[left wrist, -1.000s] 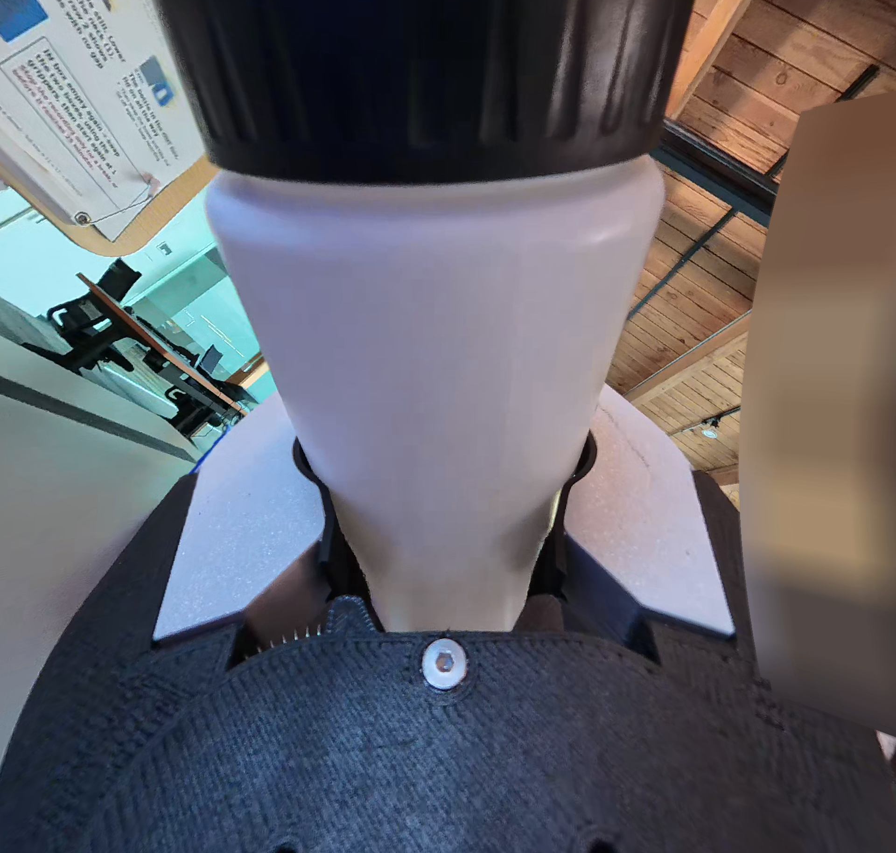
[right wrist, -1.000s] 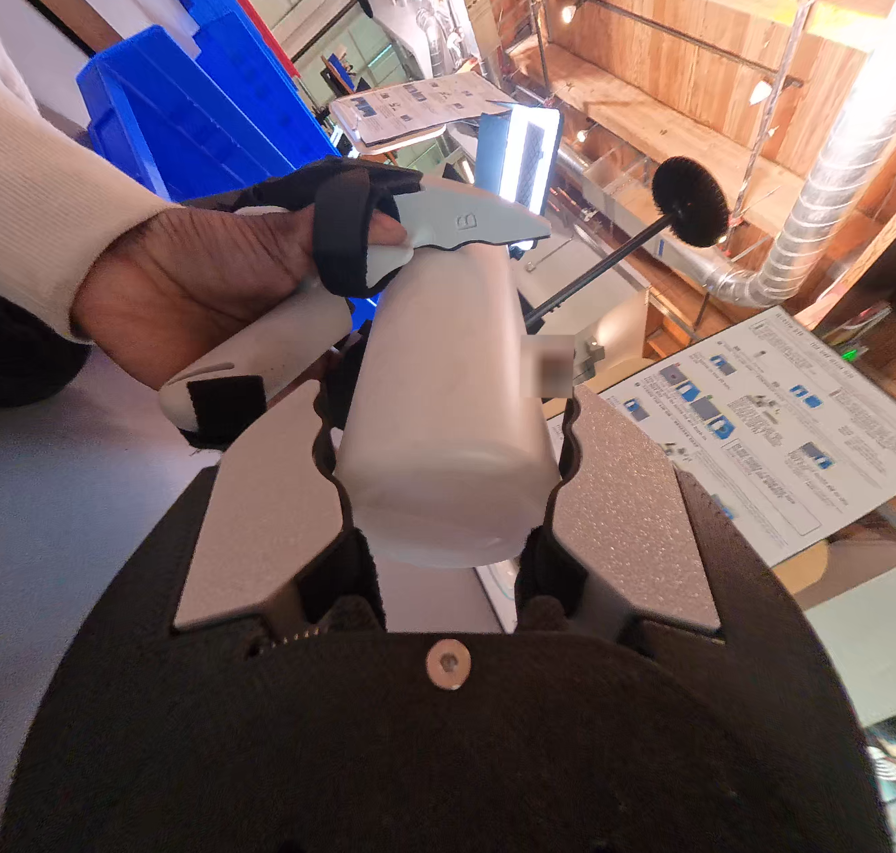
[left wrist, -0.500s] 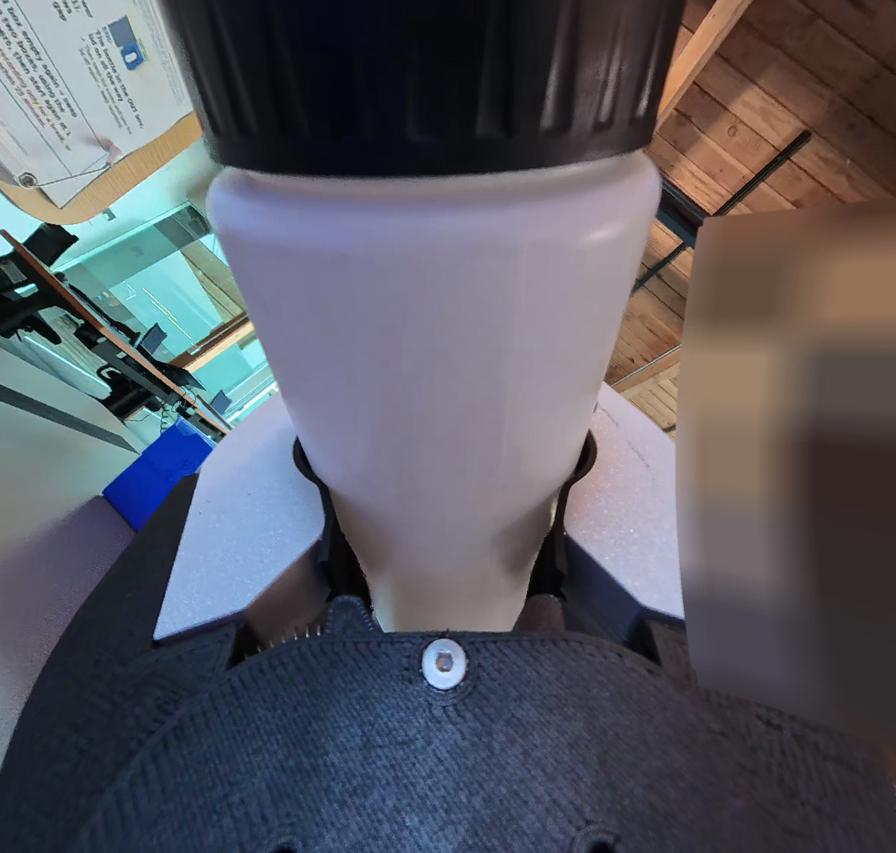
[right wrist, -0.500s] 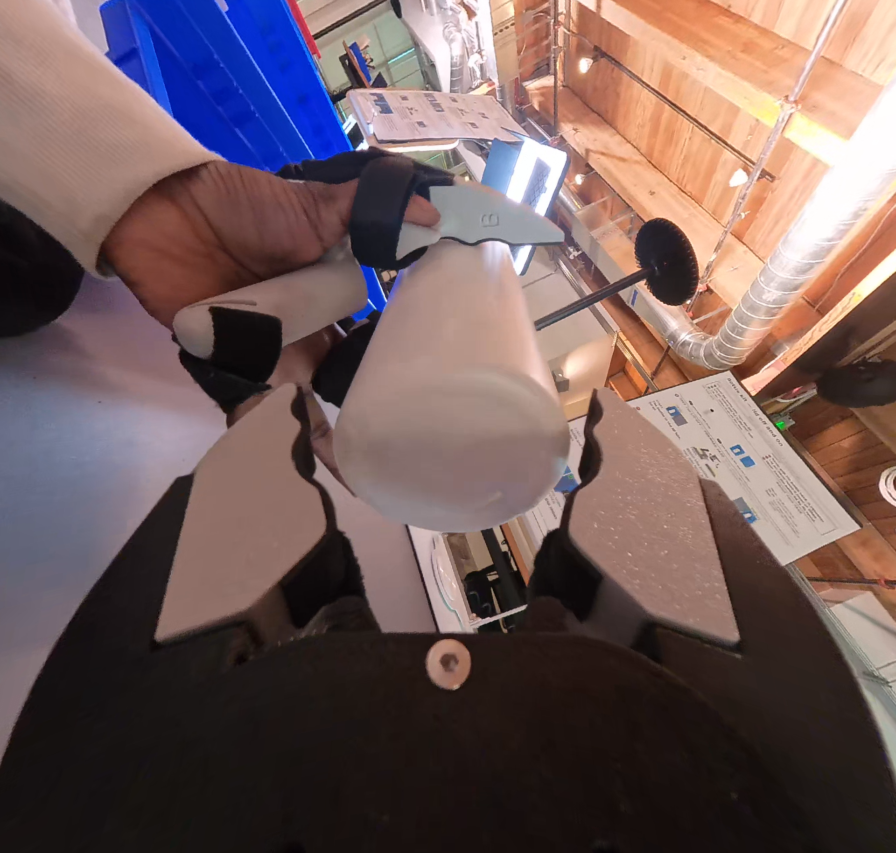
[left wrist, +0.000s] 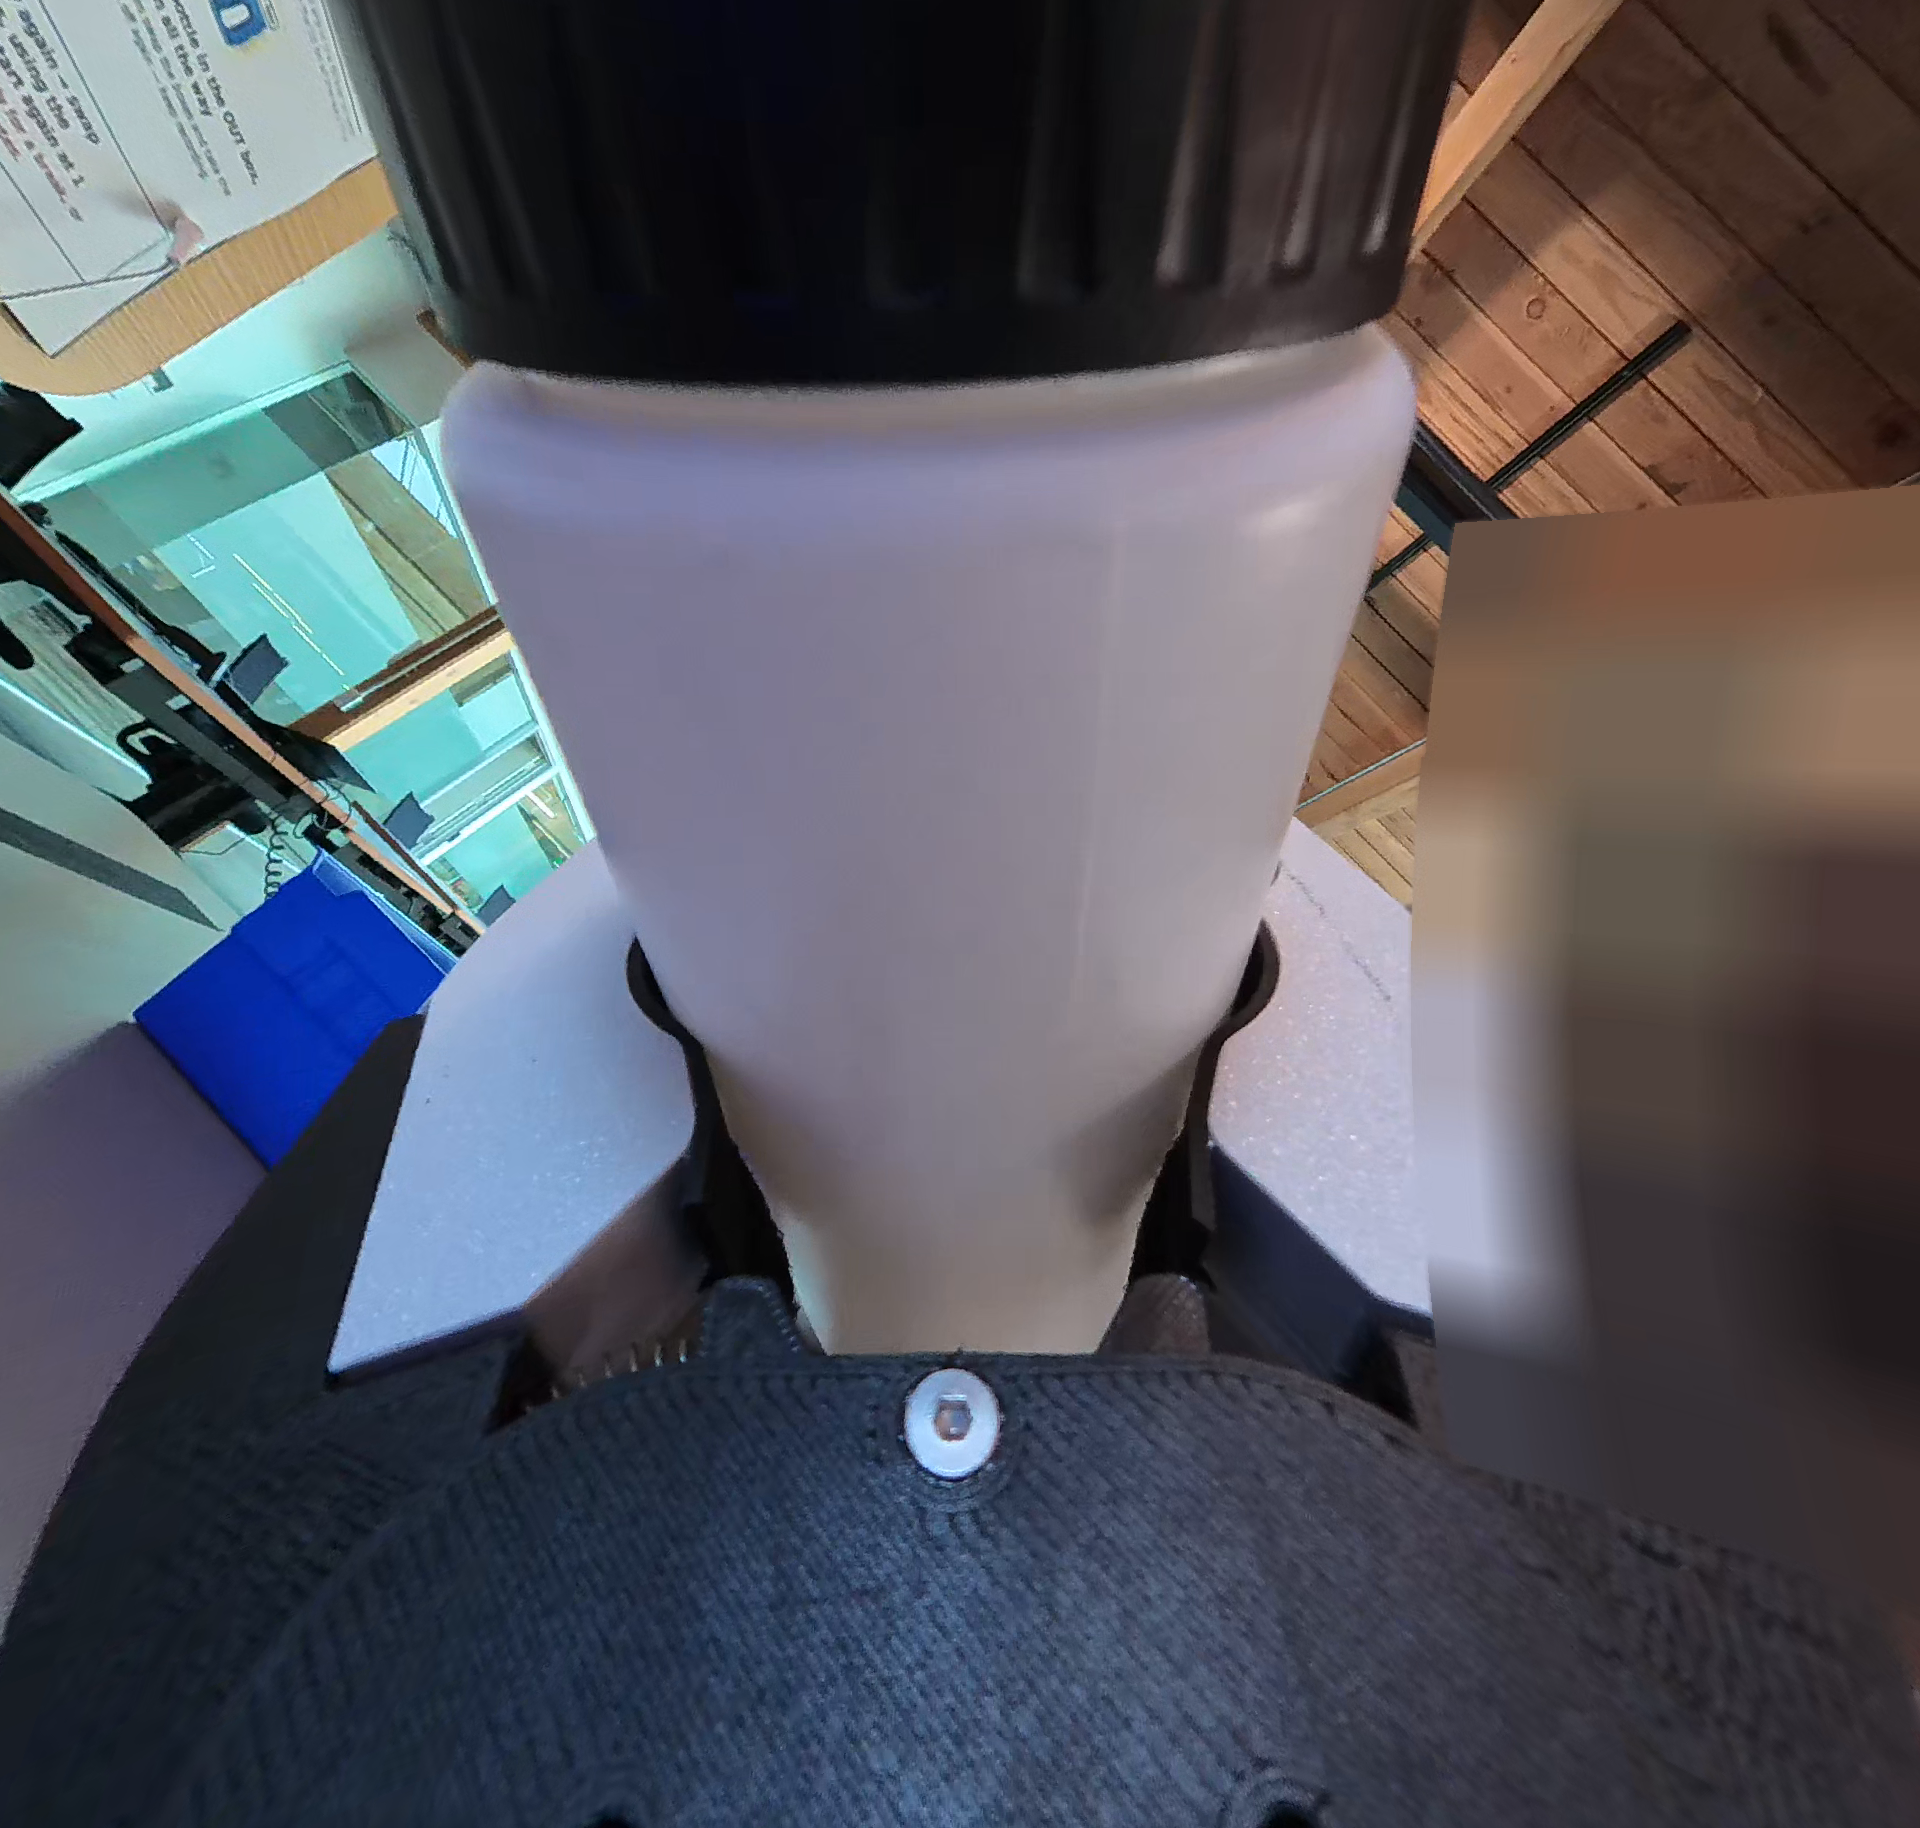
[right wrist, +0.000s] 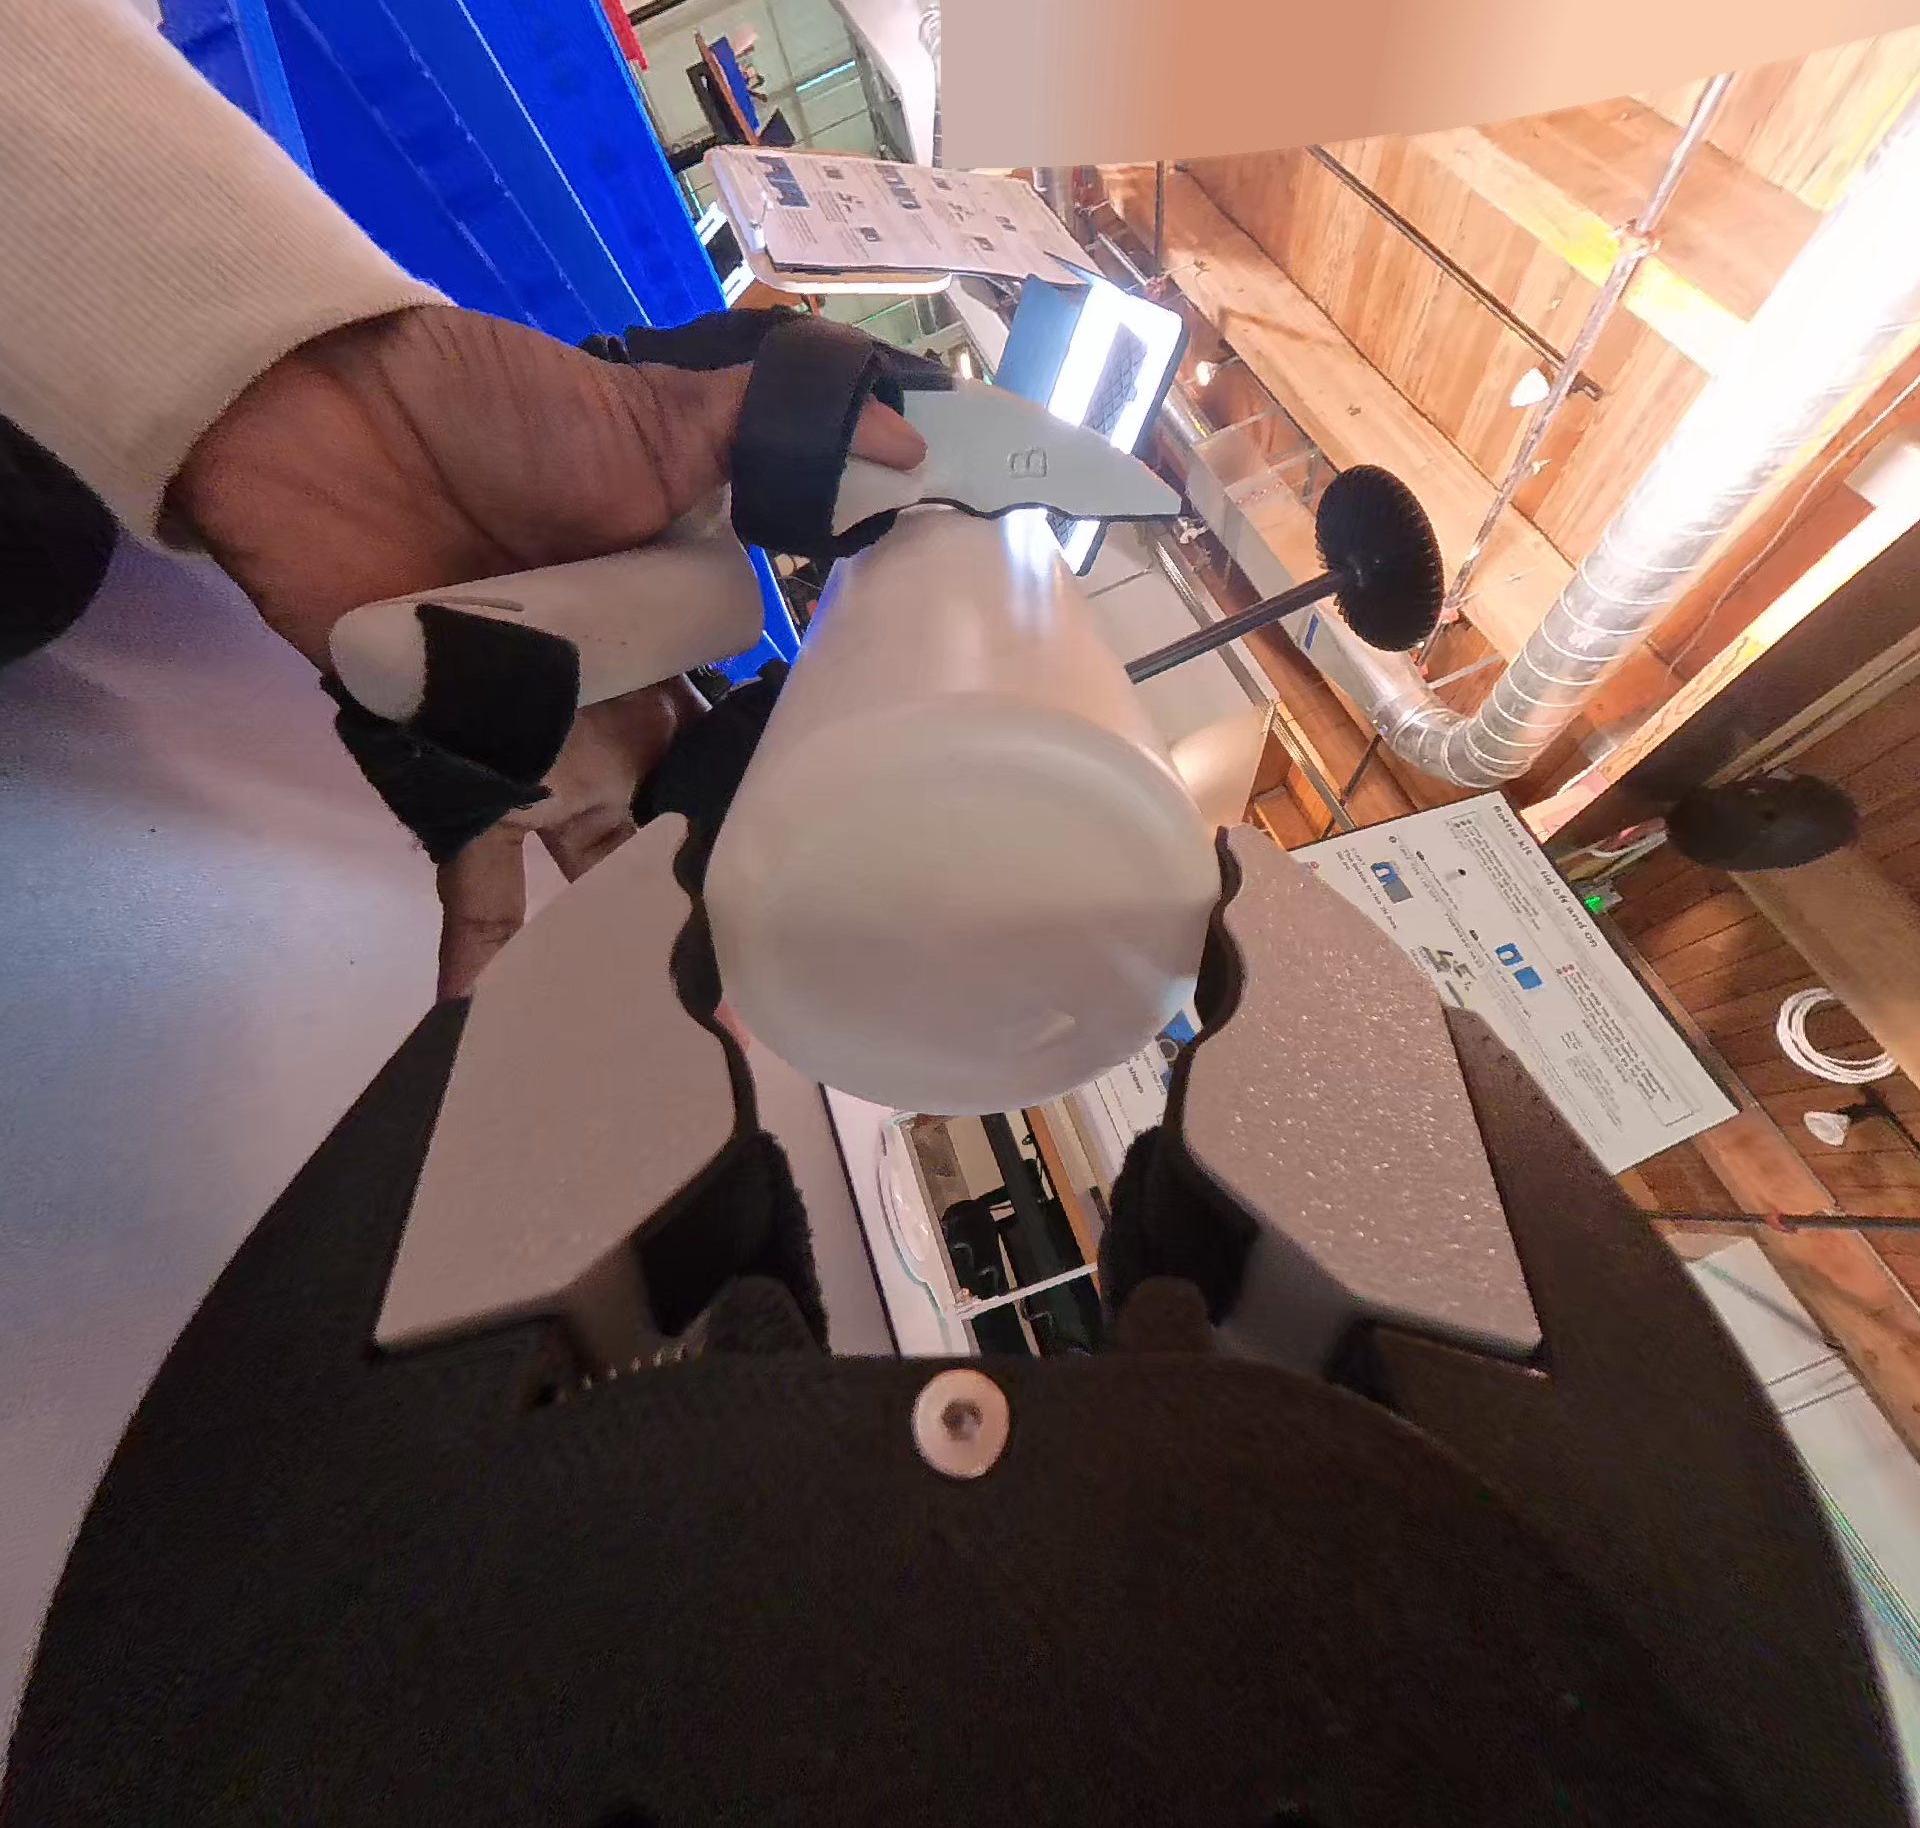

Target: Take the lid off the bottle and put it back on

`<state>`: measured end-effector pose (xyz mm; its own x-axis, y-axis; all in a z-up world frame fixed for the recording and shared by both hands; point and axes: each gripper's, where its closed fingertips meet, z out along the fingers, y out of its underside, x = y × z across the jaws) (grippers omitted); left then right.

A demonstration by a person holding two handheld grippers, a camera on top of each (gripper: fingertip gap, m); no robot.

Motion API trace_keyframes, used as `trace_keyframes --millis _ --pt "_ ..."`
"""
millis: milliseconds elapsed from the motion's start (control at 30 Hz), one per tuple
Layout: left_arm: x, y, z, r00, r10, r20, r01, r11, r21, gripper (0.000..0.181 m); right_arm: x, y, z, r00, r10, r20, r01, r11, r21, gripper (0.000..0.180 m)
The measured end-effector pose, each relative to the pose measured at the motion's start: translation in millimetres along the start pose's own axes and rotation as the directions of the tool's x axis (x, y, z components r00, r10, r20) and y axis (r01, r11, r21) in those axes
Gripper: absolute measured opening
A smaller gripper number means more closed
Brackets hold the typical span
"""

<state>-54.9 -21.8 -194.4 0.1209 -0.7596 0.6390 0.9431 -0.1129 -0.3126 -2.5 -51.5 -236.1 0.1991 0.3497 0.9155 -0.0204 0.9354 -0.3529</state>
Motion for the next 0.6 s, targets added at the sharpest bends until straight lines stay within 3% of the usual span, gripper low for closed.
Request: trace_keyframes --millis 233,400,500,600 --pt "11.9 -1.0 3.4 0.998 0.027 -0.06 -0.027 1.0 -0.007 0.105 5.8 -6.3 -3.0 0.998 -0.058 -0.039 0.056 0.997 -0.053 0.087" --pt "16.9 -2.8 4.0 0.968 0.25 -0.015 -0.25 0.968 -0.015 0.115 39.4 -1.7 -12.6 0.984 -0.051 -0.169 0.036 0.995 -0.091 0.087" --pt "21.0 5.7 6.4 0.875 0.484 0.008 -0.482 0.873 -0.074 0.116 84.6 15.0 -33.1 0.948 -0.048 -0.313 -0.014 0.981 -0.193 0.087" --pt "23.6 17.1 8.2 0.705 0.709 0.01 -0.702 0.7 -0.128 0.115 136.1 46.1 -72.7 0.878 0.016 -0.478 -0.187 0.931 -0.313 0.087"
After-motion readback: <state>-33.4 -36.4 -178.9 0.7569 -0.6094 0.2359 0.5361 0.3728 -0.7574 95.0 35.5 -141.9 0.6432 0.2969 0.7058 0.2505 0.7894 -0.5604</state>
